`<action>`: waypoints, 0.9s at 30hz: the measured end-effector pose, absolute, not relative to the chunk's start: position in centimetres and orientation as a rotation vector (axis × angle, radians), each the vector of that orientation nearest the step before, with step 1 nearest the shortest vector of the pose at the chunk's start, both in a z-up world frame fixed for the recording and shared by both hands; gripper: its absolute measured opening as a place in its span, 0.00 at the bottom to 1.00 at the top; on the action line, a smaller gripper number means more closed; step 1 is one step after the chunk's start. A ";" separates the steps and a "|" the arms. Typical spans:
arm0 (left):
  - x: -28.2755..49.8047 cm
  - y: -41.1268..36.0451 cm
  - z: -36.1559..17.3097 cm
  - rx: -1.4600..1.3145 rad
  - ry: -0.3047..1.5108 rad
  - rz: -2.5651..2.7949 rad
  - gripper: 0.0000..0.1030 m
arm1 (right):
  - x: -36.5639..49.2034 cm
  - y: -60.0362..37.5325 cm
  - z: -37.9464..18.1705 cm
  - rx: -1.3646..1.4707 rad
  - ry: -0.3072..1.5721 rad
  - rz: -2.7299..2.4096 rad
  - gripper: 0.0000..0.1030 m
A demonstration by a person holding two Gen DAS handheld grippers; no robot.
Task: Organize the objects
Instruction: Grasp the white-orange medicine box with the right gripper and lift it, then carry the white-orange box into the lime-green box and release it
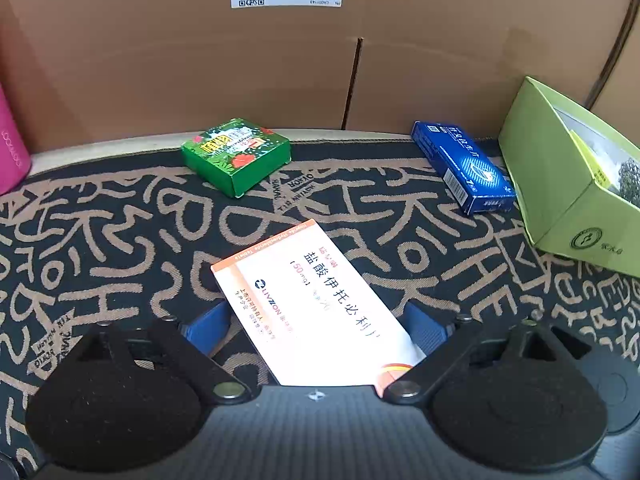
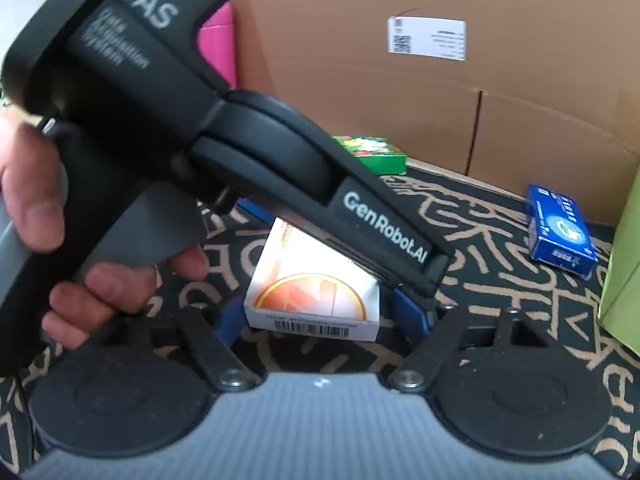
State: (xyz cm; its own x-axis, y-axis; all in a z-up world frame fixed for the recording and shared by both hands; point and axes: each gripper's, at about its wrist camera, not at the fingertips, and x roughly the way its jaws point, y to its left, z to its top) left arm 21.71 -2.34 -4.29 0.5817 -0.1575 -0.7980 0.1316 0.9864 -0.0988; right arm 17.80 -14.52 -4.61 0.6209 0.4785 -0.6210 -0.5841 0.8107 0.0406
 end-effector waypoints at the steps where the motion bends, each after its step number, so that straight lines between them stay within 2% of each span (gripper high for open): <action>1: 21.8 -2.2 -4.2 -0.046 0.934 -0.170 0.92 | 17.8 -14.6 -4.6 -0.165 0.658 0.614 0.65; 6: 21.1 -2.3 -3.5 -0.113 0.917 -0.178 0.90 | 16.7 -14.8 -4.2 -0.184 0.604 0.592 0.65; 12: 20.3 -4.3 -0.1 -0.115 0.819 -0.212 0.88 | 15.3 -15.8 -2.6 -0.212 0.458 0.521 0.65; 27: 21.7 -18.4 7.8 0.063 0.587 -0.553 0.84 | 14.8 -24.6 1.7 -0.122 0.154 0.080 0.65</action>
State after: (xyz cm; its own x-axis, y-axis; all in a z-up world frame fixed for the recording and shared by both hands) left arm 21.74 -18.44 7.79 0.6924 -0.4771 -0.5413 0.5119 0.8535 -0.0974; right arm 14.85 -24.56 1.75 0.9851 0.0698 -0.1573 -0.0885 0.9894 -0.1151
